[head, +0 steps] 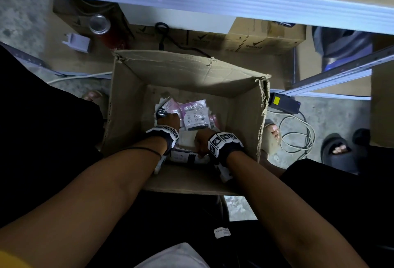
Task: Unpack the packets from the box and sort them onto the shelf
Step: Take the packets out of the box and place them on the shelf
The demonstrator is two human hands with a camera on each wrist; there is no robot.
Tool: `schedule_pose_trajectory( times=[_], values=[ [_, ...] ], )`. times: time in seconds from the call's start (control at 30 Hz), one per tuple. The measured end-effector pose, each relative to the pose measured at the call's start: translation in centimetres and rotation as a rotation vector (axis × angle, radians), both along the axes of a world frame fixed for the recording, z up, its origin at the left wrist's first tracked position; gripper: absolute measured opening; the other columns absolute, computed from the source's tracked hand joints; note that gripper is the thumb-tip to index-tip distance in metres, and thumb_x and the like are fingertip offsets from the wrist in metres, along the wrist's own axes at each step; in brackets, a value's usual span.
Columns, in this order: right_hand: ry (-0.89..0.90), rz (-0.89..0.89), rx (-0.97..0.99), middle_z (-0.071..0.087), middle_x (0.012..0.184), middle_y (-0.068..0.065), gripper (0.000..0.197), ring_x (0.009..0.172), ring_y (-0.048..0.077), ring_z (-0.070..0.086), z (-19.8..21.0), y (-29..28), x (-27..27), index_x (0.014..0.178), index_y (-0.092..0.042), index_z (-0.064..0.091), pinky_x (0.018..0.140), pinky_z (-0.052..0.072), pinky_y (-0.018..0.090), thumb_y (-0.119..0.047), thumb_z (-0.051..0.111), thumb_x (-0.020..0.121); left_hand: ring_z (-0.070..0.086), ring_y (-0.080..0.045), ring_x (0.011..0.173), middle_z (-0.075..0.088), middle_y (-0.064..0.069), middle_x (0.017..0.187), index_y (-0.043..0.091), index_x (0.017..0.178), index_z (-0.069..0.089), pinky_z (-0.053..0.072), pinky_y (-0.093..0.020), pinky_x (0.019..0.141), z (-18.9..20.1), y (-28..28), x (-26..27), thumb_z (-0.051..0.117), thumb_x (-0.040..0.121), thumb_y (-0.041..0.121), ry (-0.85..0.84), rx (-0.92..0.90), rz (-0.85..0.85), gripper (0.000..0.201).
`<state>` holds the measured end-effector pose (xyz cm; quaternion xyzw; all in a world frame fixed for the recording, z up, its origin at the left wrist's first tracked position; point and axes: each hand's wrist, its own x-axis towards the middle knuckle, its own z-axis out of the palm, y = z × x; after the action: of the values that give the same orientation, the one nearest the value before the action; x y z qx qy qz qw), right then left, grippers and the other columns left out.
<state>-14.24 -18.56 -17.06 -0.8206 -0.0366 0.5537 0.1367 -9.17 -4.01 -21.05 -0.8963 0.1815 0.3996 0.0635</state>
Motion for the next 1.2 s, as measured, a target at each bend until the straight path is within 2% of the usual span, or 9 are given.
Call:
schedule_pose_trajectory(
  times=[0.07,0.17,0.27,0.37,0.5,0.63,0.77,0.97,1.2],
  values=[
    [0.011,0.017,-0.013,0.063,0.126,0.014,0.051,0.118,0.031,0.06,-0.2,0.0,0.0,0.116,-0.002,0.067,0.099,0.05,0.038,-0.027,0.084,0.074,0.059,-0.034,0.122,0.058,-0.017,0.133,0.004,0.128,0.052,0.05,-0.044,0.1,0.3,-0.1,0.8,0.071,0.086,0.009,0.018,-0.016,-0.03,0.047],
    [-0.031,0.033,-0.01,0.066,0.12,0.012,0.047,0.114,0.03,0.062,-0.4,-0.1,-0.2,0.11,-0.006,0.069,0.096,0.053,0.041,-0.029,0.085,0.073,0.062,-0.032,0.117,0.065,-0.014,0.126,0.009,0.121,0.065,0.051,-0.041,0.099,1.4,-1.5,2.6,0.074,0.086,0.014,0.037,-0.11,-0.161,0.037],
    [-0.048,0.04,-0.044,0.063,0.124,0.011,0.052,0.115,0.032,0.06,-0.7,0.0,-0.5,0.119,-0.008,0.065,0.096,0.052,0.046,-0.032,0.082,0.075,0.062,-0.032,0.116,0.069,-0.012,0.118,0.015,0.114,0.072,0.051,-0.04,0.096,2.4,-3.7,4.1,0.068,0.087,0.005,-0.053,-0.196,-0.43,0.029],
    [-0.05,0.047,-0.07,0.058,0.13,0.009,0.061,0.118,0.032,0.058,-1.1,0.0,-0.6,0.125,-0.011,0.059,0.096,0.052,0.047,-0.037,0.081,0.074,0.061,-0.027,0.114,0.07,-0.005,0.114,0.019,0.103,0.075,0.049,-0.039,0.095,3.4,-5.7,5.0,0.065,0.088,0.009,-0.146,-0.187,-0.68,0.021],
    [-0.027,0.086,-0.094,0.054,0.135,0.01,0.066,0.121,0.033,0.055,-1.4,0.1,-0.7,0.13,-0.011,0.054,0.096,0.051,0.049,-0.039,0.08,0.076,0.051,-0.029,0.122,0.063,-0.004,0.122,0.022,0.113,0.072,0.041,-0.042,0.096,3.1,-7.8,5.2,0.054,0.095,0.018,-0.192,-0.195,-0.839,0.026],
    [0.009,0.105,-0.098,0.052,0.138,0.01,0.068,0.124,0.034,0.053,-1.6,0.3,-0.5,0.133,-0.009,0.052,0.096,0.051,0.051,-0.039,0.079,0.078,0.048,-0.029,0.129,0.056,-0.005,0.135,0.02,0.117,0.07,0.039,-0.044,0.104,2.1,-9.2,4.4,0.051,0.097,0.015,-0.188,-0.216,-0.893,0.028],
    [-0.016,0.116,-0.074,0.05,0.14,0.012,0.07,0.127,0.032,0.051,-1.5,0.1,-0.4,0.136,-0.007,0.051,0.101,0.049,0.047,-0.036,0.079,0.079,0.053,-0.029,0.12,0.064,-0.004,0.122,0.017,0.115,0.07,0.036,-0.042,0.105,1.4,-9.3,3.8,0.05,0.096,0.007,-0.169,-0.148,-0.936,0.029],
    [-0.011,0.075,-0.082,0.051,0.14,0.014,0.063,0.128,0.033,0.051,-1.0,0.1,-0.3,0.134,-0.005,0.052,0.104,0.046,0.047,-0.032,0.076,0.083,0.051,-0.029,0.125,0.067,-0.002,0.122,0.018,0.119,0.068,0.033,-0.042,0.107,1.5,-8.2,4.4,0.047,0.099,0.016,-0.186,-0.102,-0.825,0.029],
    [-0.043,0.053,-0.065,0.038,0.153,0.013,0.064,0.139,0.033,0.039,-0.5,-0.1,-0.7,0.143,-0.01,0.044,0.11,0.04,0.048,-0.027,0.072,0.087,0.052,-0.035,0.125,0.06,-0.016,0.126,0.007,0.116,0.066,0.047,-0.043,0.099,1.7,-4.1,5.0,0.061,0.09,0.007,-0.049,0.005,-0.647,0.027]
  ],
)
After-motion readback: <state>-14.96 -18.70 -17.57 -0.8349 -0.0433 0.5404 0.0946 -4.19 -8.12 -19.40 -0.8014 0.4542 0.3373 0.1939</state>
